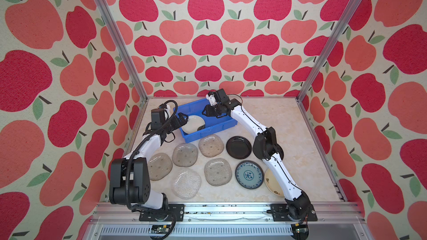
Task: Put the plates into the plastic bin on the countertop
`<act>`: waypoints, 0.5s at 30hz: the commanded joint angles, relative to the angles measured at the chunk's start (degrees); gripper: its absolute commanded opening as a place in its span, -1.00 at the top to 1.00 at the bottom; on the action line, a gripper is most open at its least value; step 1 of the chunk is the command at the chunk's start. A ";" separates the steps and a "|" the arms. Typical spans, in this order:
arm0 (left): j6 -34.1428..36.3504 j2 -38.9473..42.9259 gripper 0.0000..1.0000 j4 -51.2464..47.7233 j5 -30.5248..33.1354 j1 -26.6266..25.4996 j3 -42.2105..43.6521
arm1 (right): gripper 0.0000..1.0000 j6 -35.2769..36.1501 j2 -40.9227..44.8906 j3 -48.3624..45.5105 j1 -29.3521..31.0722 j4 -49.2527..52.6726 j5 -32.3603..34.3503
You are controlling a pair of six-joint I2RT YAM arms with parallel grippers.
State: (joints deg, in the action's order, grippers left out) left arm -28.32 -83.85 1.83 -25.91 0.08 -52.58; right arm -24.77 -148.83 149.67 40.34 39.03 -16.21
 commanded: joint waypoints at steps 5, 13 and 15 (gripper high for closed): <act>2.98 8.82 -1.00 -12.77 7.38 -7.29 -1.58 | 0.59 9.58 23.14 -18.02 -0.70 0.36 4.89; -2.22 16.07 -0.95 -19.69 12.29 -17.77 3.08 | 0.30 12.20 43.02 -48.13 0.40 -2.34 6.88; -4.06 16.66 -0.94 -19.26 12.93 -19.90 4.60 | 0.30 11.98 45.28 -54.32 0.70 -3.61 6.53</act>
State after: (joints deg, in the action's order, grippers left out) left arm -29.23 -67.85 -13.80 -15.55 -18.11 -50.15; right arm -14.41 -104.77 102.15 40.40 35.81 -10.57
